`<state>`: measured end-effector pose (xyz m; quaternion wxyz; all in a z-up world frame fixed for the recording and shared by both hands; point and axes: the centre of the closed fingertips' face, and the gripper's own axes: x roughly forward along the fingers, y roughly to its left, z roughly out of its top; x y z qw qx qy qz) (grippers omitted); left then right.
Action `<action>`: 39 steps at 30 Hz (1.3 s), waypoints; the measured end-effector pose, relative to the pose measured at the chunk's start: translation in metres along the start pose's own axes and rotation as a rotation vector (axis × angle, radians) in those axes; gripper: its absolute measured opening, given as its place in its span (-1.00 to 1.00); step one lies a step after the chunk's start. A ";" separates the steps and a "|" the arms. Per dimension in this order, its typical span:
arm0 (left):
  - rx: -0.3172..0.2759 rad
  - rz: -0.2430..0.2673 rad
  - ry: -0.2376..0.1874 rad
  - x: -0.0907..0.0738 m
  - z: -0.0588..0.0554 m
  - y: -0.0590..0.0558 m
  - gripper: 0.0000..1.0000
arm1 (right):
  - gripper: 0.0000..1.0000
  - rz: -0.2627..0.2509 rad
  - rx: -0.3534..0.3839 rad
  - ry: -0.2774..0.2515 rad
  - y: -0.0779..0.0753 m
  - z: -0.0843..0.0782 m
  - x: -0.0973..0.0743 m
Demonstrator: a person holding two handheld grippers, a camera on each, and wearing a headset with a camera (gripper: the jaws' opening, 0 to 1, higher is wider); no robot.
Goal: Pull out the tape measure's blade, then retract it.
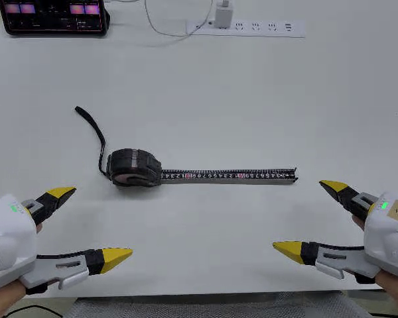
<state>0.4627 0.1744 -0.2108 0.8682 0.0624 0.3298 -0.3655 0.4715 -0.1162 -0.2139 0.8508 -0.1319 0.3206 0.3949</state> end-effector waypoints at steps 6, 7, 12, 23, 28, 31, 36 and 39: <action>0.008 -0.002 -0.004 0.000 0.004 -0.001 0.75 | 0.65 0.001 0.001 -0.003 0.001 0.001 0.001; 0.009 -0.002 -0.004 0.000 0.005 -0.001 0.75 | 0.65 0.002 0.001 -0.004 0.001 0.001 0.001; 0.007 -0.003 -0.005 -0.002 0.006 0.000 0.74 | 0.65 0.000 0.000 -0.003 0.001 0.001 -0.001; 0.004 -0.006 -0.006 -0.002 0.006 -0.002 0.74 | 0.66 0.005 -0.016 0.008 0.003 0.000 -0.001; -0.002 -0.001 -0.007 -0.004 0.006 -0.001 0.74 | 0.66 0.005 -0.013 0.005 0.003 0.002 -0.001; 0.001 0.001 -0.007 -0.004 0.006 0.000 0.75 | 0.66 0.004 -0.016 0.006 0.003 0.002 -0.002; -0.002 0.004 -0.009 -0.005 0.006 0.001 0.75 | 0.65 0.000 -0.014 0.002 0.001 0.002 -0.002; -0.006 0.007 -0.012 -0.005 0.007 0.002 0.74 | 0.65 0.000 -0.016 0.001 0.002 0.003 -0.002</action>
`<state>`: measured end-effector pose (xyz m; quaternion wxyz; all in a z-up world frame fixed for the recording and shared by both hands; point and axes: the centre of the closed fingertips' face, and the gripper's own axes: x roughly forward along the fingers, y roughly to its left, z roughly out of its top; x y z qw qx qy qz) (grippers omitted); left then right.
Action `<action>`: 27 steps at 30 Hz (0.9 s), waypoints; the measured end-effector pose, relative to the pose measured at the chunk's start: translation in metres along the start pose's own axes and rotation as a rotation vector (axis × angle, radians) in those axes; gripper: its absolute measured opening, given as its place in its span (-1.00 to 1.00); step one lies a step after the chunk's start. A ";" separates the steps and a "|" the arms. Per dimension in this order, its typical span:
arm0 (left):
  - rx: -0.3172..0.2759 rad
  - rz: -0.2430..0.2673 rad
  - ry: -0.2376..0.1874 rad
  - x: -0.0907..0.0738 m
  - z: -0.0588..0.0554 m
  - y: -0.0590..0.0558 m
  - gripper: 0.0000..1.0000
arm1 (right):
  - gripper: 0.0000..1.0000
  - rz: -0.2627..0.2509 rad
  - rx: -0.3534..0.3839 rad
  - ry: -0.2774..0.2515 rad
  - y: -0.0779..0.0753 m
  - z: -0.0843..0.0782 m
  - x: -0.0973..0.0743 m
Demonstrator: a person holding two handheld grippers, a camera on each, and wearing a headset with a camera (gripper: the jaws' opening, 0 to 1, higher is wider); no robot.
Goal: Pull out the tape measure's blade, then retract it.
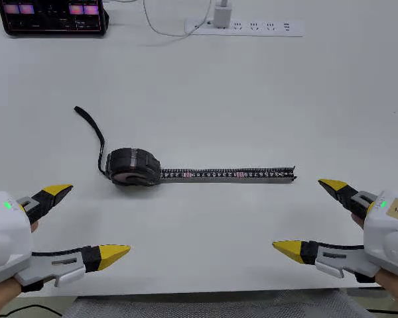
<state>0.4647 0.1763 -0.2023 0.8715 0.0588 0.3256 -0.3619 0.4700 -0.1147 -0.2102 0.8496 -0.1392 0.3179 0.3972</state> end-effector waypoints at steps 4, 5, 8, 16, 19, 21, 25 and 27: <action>-0.004 0.002 -0.003 0.000 0.001 0.000 0.74 | 0.65 0.000 0.000 -0.002 0.000 0.001 0.000; -0.004 0.003 -0.003 0.000 0.001 0.000 0.74 | 0.65 0.000 -0.001 -0.003 0.000 0.001 -0.001; -0.009 0.005 -0.005 -0.001 0.001 0.000 0.74 | 0.64 -0.002 -0.002 -0.005 -0.001 0.001 -0.001; -0.018 0.017 -0.013 0.002 0.003 0.000 0.74 | 0.63 -0.002 -0.003 -0.010 -0.003 0.003 0.001; -0.022 0.028 -0.023 0.005 0.006 0.001 0.74 | 0.62 -0.002 -0.004 -0.012 -0.005 0.005 0.001; -0.018 0.034 -0.027 0.007 0.008 0.001 0.74 | 0.60 -0.001 -0.008 -0.009 -0.006 0.005 0.002; -0.025 0.037 -0.035 0.012 0.012 0.000 0.73 | 0.58 -0.002 -0.018 -0.004 -0.009 0.005 0.003; -0.029 0.037 -0.036 0.015 0.013 0.000 0.73 | 0.57 -0.002 -0.022 -0.002 -0.011 0.005 0.003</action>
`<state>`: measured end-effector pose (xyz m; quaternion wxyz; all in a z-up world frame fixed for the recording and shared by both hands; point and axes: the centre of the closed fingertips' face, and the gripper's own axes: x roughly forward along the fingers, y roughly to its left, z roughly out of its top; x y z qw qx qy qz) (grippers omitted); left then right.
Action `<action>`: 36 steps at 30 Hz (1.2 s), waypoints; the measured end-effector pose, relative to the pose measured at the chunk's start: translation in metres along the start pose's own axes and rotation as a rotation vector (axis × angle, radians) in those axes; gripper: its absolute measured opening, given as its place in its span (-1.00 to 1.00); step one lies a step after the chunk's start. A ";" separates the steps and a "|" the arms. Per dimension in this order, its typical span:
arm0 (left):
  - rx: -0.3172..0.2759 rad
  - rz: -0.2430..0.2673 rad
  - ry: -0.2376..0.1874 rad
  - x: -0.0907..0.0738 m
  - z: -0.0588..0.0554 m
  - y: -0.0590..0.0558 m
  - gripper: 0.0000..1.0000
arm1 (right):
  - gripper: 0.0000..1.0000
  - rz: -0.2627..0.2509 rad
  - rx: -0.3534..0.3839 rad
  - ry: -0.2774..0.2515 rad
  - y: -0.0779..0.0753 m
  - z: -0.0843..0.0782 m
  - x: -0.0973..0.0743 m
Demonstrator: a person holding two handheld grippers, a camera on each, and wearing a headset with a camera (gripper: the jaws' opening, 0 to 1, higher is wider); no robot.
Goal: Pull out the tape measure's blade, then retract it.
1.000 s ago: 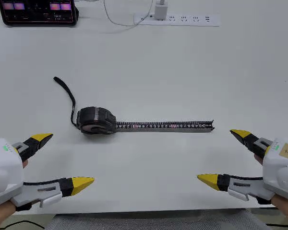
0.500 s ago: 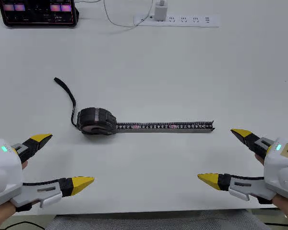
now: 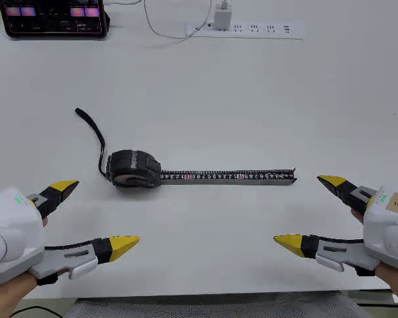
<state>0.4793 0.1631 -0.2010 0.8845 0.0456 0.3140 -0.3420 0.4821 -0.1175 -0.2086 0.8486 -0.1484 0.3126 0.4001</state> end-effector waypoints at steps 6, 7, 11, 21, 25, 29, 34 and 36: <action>0.009 0.011 0.004 0.008 0.001 0.000 0.73 | 0.54 -0.001 -0.016 0.012 -0.005 0.000 0.000; 0.005 0.009 0.004 0.009 0.001 -0.001 0.73 | 0.53 0.000 -0.019 0.016 -0.006 -0.001 0.000; -0.007 0.014 0.009 0.014 0.002 0.001 0.73 | 0.50 0.003 -0.036 0.031 -0.009 0.000 0.001; -0.050 0.032 0.003 0.028 0.003 0.002 0.71 | 0.45 0.022 -0.076 0.063 -0.015 -0.004 0.003; -0.064 0.038 -0.004 0.033 0.005 0.003 0.70 | 0.41 0.032 -0.089 0.073 -0.017 -0.004 0.005; -0.072 0.044 -0.010 0.036 0.009 0.004 0.69 | 0.40 0.041 -0.104 0.088 -0.019 -0.005 0.006; -0.075 0.053 -0.014 0.040 0.011 0.005 0.69 | 0.40 0.052 -0.120 0.108 -0.024 -0.005 0.007; -0.081 0.060 -0.018 0.041 0.013 0.007 0.69 | 0.39 0.057 -0.130 0.117 -0.026 -0.005 0.008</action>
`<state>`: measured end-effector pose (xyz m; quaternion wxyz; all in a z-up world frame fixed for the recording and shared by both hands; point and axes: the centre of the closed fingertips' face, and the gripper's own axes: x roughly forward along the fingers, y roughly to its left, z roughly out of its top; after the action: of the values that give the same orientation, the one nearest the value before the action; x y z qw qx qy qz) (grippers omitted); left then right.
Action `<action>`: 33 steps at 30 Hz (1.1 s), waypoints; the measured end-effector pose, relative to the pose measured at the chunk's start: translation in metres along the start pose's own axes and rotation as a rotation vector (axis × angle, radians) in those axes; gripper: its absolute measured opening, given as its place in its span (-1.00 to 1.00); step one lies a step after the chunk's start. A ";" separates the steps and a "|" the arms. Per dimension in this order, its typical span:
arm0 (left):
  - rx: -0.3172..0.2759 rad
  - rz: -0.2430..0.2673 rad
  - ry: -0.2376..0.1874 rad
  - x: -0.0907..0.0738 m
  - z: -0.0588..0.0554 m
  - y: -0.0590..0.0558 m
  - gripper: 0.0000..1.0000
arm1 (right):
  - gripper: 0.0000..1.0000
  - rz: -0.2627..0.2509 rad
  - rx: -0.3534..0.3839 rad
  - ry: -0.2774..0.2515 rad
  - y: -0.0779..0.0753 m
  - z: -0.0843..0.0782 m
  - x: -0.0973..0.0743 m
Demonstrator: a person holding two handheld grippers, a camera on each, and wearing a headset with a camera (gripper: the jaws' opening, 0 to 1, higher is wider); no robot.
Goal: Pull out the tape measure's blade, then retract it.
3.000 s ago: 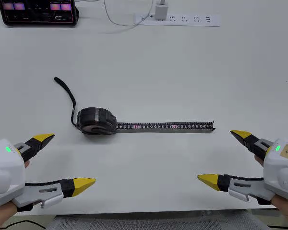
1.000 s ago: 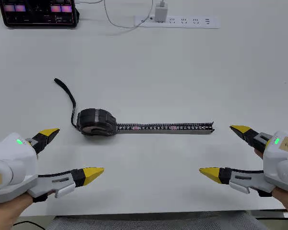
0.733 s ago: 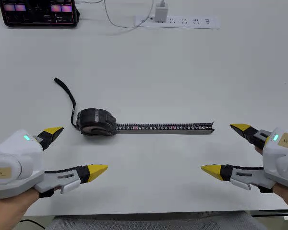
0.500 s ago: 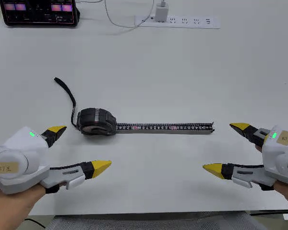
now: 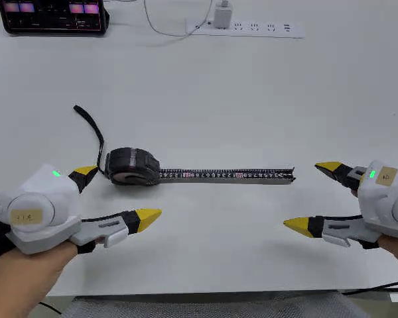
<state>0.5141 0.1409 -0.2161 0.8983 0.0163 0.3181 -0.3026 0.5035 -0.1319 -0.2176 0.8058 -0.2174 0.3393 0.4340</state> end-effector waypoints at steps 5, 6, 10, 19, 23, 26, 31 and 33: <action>-0.015 0.006 -0.009 0.004 0.004 0.000 0.68 | 0.37 0.002 -0.013 0.002 -0.007 0.001 0.000; -0.016 0.006 -0.009 0.005 0.005 -0.001 0.68 | 0.37 0.002 -0.015 0.002 -0.009 0.001 0.000; -0.029 0.013 -0.016 0.008 0.010 -0.001 0.67 | 0.36 0.000 -0.018 0.002 -0.012 0.002 0.001; -0.060 0.026 -0.031 0.011 0.015 -0.001 0.67 | 0.35 -0.004 -0.019 -0.008 -0.016 0.007 0.001; -0.062 0.042 -0.031 0.012 0.015 0.000 0.64 | 0.34 0.000 -0.020 -0.004 -0.016 0.007 0.002; -0.069 0.057 -0.034 0.013 0.015 0.000 0.63 | 0.32 0.005 -0.024 0.005 -0.017 0.005 0.003; -0.083 0.085 -0.038 0.015 0.016 0.001 0.62 | 0.25 0.026 -0.054 0.026 -0.023 0.004 0.004; -0.089 0.098 -0.037 0.015 0.016 0.003 0.61 | 0.20 0.044 -0.072 0.046 -0.025 0.003 0.006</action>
<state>0.5337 0.1316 -0.2123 0.9176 -0.0138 0.3136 -0.2438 0.5276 -0.1401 -0.2185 0.7795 -0.2488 0.3466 0.4586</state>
